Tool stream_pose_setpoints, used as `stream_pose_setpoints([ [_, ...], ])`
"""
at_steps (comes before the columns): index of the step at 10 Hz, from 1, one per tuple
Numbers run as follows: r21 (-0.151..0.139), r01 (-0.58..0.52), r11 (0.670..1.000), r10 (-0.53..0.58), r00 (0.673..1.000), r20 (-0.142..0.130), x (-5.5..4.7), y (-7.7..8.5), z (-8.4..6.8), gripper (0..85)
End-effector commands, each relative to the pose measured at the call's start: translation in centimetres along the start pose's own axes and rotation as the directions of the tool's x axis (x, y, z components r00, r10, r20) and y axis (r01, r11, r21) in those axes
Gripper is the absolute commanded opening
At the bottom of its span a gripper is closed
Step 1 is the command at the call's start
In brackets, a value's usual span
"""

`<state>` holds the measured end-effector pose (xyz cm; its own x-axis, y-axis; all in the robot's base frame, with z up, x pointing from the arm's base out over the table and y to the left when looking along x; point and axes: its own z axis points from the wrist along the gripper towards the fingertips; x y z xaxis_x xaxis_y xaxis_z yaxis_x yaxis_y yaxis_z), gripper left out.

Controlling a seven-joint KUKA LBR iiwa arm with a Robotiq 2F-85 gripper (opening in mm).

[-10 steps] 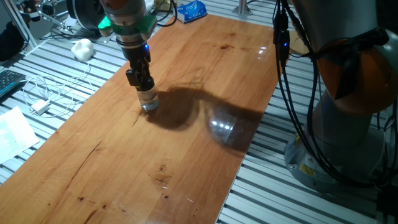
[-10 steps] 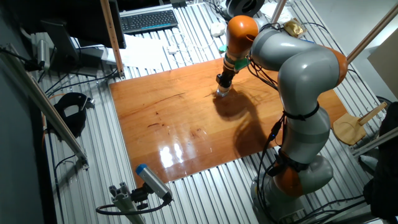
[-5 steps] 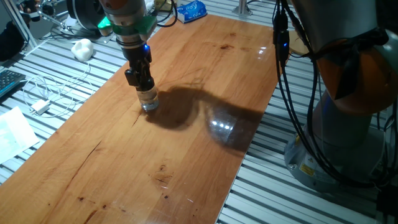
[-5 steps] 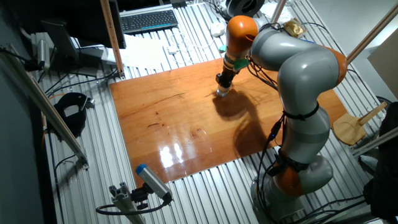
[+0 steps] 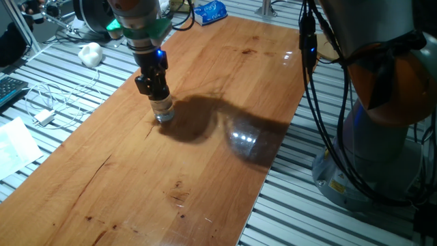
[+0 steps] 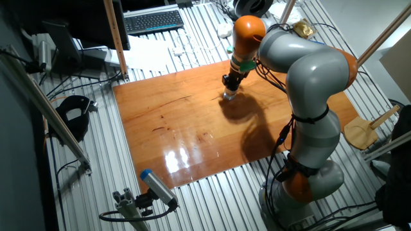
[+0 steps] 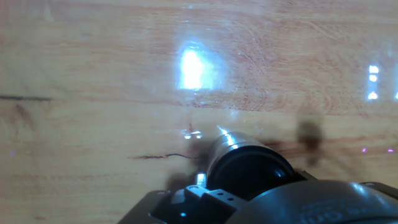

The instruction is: Screw the lid onto the jar

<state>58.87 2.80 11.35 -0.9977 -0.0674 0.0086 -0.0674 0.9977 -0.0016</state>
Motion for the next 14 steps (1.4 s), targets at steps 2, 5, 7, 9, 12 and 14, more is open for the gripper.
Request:
stream_pose_setpoints([
  [2,-0.01,-0.074,0.997,0.074,0.997,-0.003,0.02,0.07,-0.08,51.0],
  [5,-0.01,-0.164,0.986,0.164,0.986,0.005,0.06,0.11,-0.09,51.0],
  [7,-0.024,-0.232,0.972,0.232,0.973,0.01,0.12,0.16,-0.06,51.0],
  [9,-0.027,-0.284,0.959,0.284,0.959,0.019,0.15,0.15,-0.04,51.0],
  [12,-0.026,-0.329,0.944,0.329,0.944,0.034,0.16,0.15,-0.07,68.0],
  [14,-0.013,-0.345,0.939,0.345,0.938,0.041,0.15,0.16,-0.1,68.0],
])
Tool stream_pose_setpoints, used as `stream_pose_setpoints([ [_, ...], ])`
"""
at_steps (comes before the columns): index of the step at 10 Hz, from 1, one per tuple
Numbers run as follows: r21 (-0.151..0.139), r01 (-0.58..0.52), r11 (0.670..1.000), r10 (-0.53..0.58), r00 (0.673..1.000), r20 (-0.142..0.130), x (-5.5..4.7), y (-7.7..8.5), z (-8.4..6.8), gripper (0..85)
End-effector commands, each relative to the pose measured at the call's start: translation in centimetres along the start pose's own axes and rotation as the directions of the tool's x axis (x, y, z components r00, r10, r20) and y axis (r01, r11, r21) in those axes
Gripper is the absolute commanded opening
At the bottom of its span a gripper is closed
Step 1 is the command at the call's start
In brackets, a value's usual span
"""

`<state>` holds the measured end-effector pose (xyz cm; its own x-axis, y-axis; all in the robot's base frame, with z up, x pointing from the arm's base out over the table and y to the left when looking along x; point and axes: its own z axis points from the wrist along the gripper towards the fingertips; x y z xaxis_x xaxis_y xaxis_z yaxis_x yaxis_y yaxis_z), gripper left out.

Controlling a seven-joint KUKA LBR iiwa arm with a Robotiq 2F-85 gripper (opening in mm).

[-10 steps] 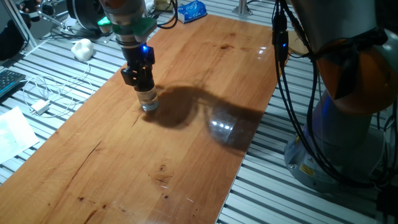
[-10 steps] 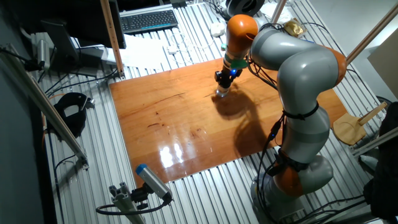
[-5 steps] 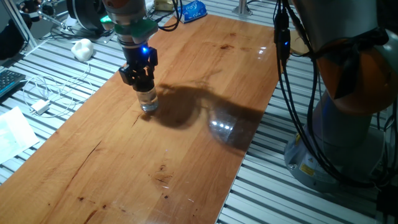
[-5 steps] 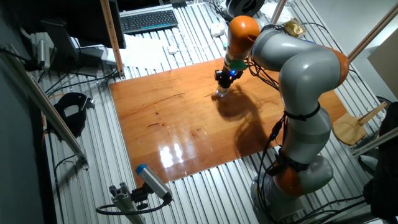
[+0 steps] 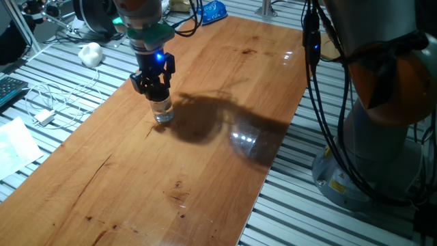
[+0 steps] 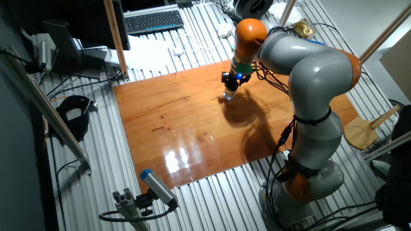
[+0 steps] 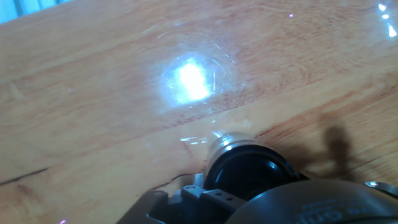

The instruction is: Screw the lid onto the jar

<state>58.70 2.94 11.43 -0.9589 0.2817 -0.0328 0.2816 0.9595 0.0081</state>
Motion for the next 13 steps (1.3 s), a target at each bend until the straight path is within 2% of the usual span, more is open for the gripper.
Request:
stream_pose_setpoints([
  [1,0.001,-0.008,1.0,0.008,1.0,0.001,0.0,0.0,0.0,68.0],
  [4,0.005,-0.001,1.0,0.001,1.0,-0.006,-0.1,0.0,-0.2,68.0],
  [8,0.026,0.122,0.992,-0.122,0.992,-0.008,-0.8,0.2,-0.8,68.0],
  [11,0.049,0.291,0.956,-0.291,0.957,-0.012,-1.7,0.1,-1.1,68.0],
  [12,0.067,0.346,0.936,-0.346,0.938,-0.015,-1.8,0.3,-1.2,68.0],
  [13,0.069,0.375,0.924,-0.375,0.927,-0.017,-1.7,0.7,-1.4,68.0],
])
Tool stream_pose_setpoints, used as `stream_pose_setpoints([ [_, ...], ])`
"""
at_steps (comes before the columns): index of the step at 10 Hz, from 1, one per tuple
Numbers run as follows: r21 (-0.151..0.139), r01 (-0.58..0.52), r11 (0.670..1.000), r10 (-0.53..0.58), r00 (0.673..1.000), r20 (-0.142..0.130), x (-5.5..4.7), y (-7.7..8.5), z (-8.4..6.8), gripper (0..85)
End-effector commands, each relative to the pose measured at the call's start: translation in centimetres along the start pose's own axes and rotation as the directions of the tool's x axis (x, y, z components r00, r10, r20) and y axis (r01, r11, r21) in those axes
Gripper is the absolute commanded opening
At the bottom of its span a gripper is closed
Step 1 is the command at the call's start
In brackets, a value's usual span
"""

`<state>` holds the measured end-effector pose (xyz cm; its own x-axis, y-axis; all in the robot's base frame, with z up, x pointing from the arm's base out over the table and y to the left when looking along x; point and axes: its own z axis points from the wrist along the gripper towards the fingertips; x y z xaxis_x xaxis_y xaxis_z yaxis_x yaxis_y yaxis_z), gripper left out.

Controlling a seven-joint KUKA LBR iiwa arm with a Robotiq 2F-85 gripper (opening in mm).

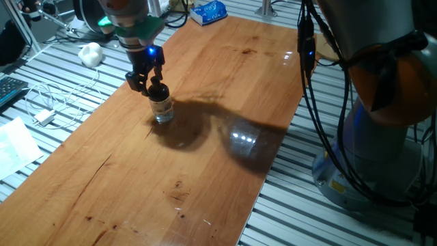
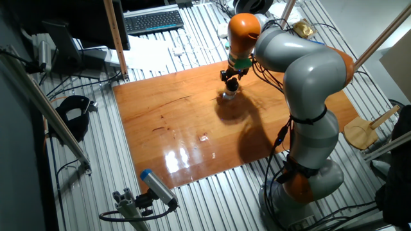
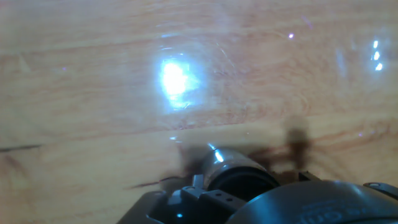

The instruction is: Screw the lid onto the jar

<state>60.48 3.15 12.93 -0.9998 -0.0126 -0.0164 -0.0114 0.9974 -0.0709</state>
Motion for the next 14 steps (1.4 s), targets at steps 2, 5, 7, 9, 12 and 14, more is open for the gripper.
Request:
stream_pose_setpoints([
  [2,-0.024,0.152,0.988,-0.152,0.988,0.024,-0.04,0.26,-0.22,85.0],
  [5,-0.05,0.252,0.966,-0.25,0.967,0.041,-0.01,0.4,-0.1,85.0],
  [7,-0.036,0.311,0.95,-0.31,0.95,0.038,0.0,0.48,-0.15,85.0],
  [9,-0.018,0.365,0.931,-0.364,0.931,0.034,-0.02,0.46,-0.09,85.0],
  [12,0.011,0.423,0.906,-0.423,0.906,0.017,-0.01,0.44,-0.06,85.0],
  [14,0.004,0.423,0.906,-0.423,0.906,0.015,0.2,0.61,-0.06,85.0],
])
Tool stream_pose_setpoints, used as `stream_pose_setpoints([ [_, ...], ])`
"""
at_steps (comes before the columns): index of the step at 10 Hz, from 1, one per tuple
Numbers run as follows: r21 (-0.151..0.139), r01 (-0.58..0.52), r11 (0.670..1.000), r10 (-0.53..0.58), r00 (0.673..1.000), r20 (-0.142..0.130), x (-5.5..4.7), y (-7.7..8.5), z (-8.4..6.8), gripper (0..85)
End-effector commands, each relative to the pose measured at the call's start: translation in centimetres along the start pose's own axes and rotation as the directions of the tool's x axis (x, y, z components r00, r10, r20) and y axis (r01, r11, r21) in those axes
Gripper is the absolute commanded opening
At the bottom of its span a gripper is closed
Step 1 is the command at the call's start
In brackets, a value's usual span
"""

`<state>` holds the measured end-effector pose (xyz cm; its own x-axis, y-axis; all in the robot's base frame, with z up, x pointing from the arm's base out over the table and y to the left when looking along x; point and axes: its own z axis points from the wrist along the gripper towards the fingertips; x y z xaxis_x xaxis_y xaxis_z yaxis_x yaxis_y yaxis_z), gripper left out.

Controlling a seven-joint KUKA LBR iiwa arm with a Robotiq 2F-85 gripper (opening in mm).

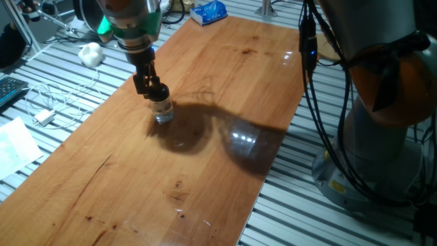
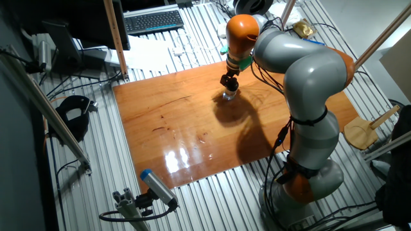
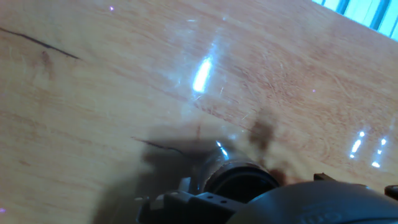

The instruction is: Screw the lid onto the jar

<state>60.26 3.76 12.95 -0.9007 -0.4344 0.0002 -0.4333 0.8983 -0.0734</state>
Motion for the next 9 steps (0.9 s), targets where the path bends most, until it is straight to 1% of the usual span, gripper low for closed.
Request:
stream_pose_setpoints([
  [1,-0.007,0.0,1.0,0.0,1.0,-0.004,0.0,0.1,0.0,85.0],
  [4,-0.03,-0.001,1.0,0.0,1.0,-0.025,0.4,0.3,0.5,85.0],
  [5,-0.034,-0.001,0.999,0.0,1.0,-0.02,0.6,0.3,0.7,85.0],
  [7,-0.039,-0.001,0.999,0.0,1.0,-0.026,0.8,0.4,0.8,85.0],
  [9,-0.034,-0.001,0.999,0.0,1.0,-0.03,1.1,0.6,1.0,85.0],
])
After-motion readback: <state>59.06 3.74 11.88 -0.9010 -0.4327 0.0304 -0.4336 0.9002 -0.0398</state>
